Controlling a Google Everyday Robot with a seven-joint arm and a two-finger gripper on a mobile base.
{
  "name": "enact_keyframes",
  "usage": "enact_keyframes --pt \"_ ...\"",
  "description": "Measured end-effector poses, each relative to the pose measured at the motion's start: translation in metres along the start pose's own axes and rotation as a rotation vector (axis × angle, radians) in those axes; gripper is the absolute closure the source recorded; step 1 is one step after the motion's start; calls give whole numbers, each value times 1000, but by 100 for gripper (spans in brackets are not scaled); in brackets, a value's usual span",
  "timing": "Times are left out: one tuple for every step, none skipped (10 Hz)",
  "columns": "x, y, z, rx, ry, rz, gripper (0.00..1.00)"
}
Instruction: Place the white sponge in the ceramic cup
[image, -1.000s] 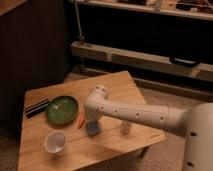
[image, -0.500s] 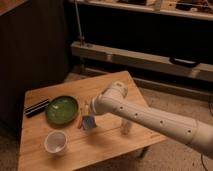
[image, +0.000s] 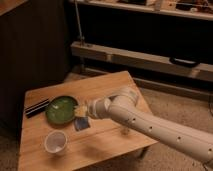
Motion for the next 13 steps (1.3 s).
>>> enact_keyframes --pt "-5 -19 1 45 5 -31 46" --pt "-8 -31 2 70 4 -52 46" --pt "-9 -39 5 86 0 -70 46" --pt "-13 -52 11 106 -7 -98 46" --pt "-15 -63 15 115 -10 -129 46" --pt "-18 -71 19 123 -15 -150 46" --pt "-20 -79 22 128 -16 -171 46" --pt "-22 -85 25 131 -16 -188 46" --pt "-23 -89 26 132 -13 -198 46" --pt "-24 -93 28 133 -11 -209 46" --pt "-25 -100 32 137 -9 -225 46" --pt "-26 -104 35 141 -9 -234 46" --pt "-28 -109 39 145 -11 -245 46"
